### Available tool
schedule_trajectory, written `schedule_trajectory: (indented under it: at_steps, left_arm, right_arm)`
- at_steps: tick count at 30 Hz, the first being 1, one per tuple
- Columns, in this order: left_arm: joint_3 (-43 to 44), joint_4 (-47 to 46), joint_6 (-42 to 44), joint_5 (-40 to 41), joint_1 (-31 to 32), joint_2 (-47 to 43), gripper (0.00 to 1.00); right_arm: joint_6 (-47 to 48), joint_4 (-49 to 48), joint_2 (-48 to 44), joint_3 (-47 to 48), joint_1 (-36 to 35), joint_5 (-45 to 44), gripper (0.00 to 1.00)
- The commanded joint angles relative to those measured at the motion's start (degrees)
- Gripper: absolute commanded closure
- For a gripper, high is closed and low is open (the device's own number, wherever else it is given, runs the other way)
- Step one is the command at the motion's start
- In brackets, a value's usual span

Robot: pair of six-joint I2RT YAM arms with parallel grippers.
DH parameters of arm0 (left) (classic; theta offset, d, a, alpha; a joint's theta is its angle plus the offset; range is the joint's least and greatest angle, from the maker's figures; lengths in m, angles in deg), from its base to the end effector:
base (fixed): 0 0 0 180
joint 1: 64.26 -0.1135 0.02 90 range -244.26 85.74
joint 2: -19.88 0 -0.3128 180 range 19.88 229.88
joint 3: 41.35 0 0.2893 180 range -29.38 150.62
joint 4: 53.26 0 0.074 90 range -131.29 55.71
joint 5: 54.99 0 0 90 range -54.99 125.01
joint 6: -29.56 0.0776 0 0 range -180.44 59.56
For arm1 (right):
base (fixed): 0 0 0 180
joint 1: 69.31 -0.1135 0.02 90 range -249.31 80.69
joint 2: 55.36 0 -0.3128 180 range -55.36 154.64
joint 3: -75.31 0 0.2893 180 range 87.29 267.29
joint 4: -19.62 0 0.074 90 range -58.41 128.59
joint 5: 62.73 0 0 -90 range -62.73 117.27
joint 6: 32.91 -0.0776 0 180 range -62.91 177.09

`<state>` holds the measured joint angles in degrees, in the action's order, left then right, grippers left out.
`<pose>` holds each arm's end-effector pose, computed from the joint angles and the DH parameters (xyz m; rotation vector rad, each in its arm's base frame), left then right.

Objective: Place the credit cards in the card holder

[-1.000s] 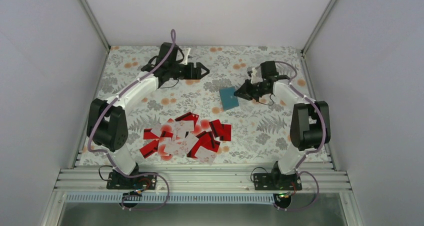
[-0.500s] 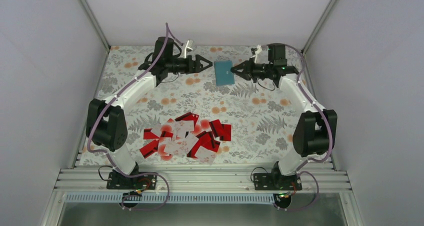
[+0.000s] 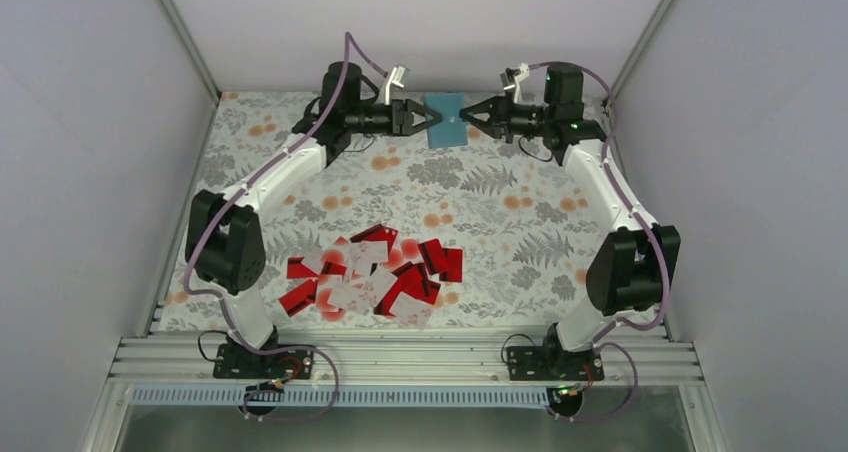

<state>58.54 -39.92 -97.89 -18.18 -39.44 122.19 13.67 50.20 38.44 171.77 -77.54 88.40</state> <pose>0.4202 -0.2628 0.3742 0.5104 1.9825 -1.5695 0.4141 0.1286 0.3868 -0.0749 2.1759 1.6284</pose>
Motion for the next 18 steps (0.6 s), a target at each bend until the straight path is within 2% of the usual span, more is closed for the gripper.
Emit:
schedule_trajectory:
  at_steps: [1,3,4,5,6,7,8,11,18]
  left_arm:
    - [2.38,-4.67,-3.52,-0.84,0.74,3.53,0.61]
    - [3.48,-5.09,-4.04,-0.02,1.13,4.5,0.78]
    - [4.12,-4.68,-4.04,0.88,1.16,4.61,0.87]
    - [4.61,-4.09,-3.99,2.0,1.16,4.6,0.95]
    - [5.15,-3.27,-3.7,3.35,1.12,4.73,0.97]
    - [5.69,-2.34,-3.47,4.51,1.11,4.79,0.97]
    - [6.25,-1.54,-3.25,5.32,1.18,4.96,0.98]
    - [9.37,2.87,-1.3,6.63,1.02,5.87,0.98]
    - [23.71,21.11,4.55,9.69,0.94,10.45,0.98]
  right_arm:
    - [1.38,-0.65,-0.72,2.67,-0.25,3.79,0.96]
    - [2.62,1.03,-0.6,3.02,-0.23,3.47,0.96]
    - [4.21,3.28,-0.37,3.65,-0.18,2.9,0.92]
    - [6.12,6.21,-0.06,4.72,0.06,1.78,0.74]
    - [7.93,8.88,0.05,5.8,0.44,-0.15,0.33]
    - [9.32,11.48,0.13,6.8,0.95,-2.35,0.09]
    - [11.0,14.24,0.34,8.86,1.44,-5.05,0.02]
    - [14.61,19.41,0.81,12.6,2.92,-11.45,0.01]
    - [18.35,17.43,1.0,12.99,2.43,-8.98,0.01]
